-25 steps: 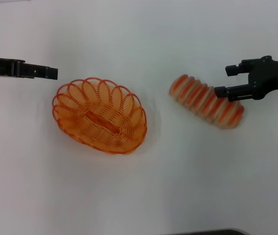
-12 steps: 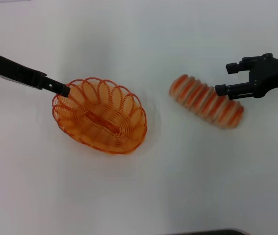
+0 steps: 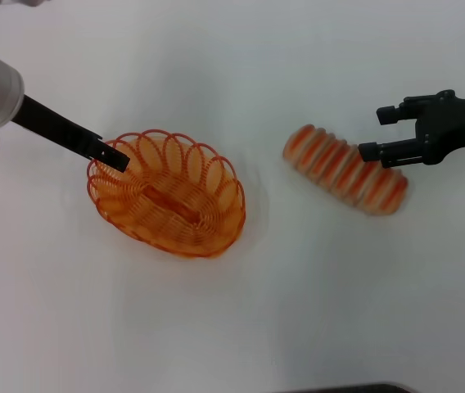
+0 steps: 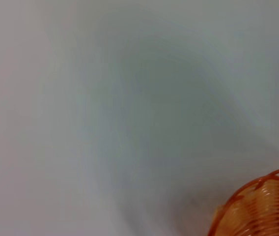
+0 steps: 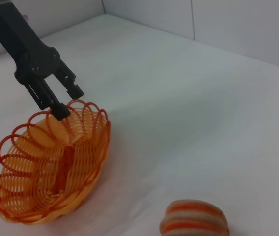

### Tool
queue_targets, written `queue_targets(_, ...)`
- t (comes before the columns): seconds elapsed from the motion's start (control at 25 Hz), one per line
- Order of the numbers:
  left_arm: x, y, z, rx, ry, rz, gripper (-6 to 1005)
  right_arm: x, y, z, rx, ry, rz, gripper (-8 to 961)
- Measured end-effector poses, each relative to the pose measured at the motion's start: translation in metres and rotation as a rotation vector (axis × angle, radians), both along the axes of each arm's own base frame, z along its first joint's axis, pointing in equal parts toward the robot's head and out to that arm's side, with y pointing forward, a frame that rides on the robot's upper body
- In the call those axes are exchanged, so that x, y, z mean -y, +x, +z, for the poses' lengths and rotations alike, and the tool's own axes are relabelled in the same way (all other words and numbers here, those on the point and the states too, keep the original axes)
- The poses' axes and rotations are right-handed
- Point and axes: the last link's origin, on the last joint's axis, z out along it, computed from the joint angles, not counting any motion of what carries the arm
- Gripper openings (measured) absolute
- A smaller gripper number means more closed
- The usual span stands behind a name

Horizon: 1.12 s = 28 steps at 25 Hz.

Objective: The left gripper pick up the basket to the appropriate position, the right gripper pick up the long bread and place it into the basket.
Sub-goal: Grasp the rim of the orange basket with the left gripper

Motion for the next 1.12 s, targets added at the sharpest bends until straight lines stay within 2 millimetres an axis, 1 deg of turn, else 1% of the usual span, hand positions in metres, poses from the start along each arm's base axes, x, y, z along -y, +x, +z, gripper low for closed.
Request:
queue_targets(0.28, 0.0, -0.004, -0.009, -0.032, -0.006, -0.008, 811, 0.0, 0.0, 0.001, 0.0, 0.001, 0.001, 808)
queue_targets(0.6, 0.0, -0.005, -0.015, -0.043, -0.011, -0.014, 782, -0.002, 0.0, 0.003, -0.001, 0.01, 0.002, 808)
queue_targets(1.04, -0.004, -0.004, -0.015, -0.047, 0.008, -0.026, 546, -0.003, 0.0, 0.006, -0.004, 0.023, -0.002, 807)
queue_targets(1.12, -0.005, -0.004, -0.014, -0.046, 0.01, -0.026, 398, -0.003, 0.0, 0.006, -0.004, 0.023, -0.001, 807)
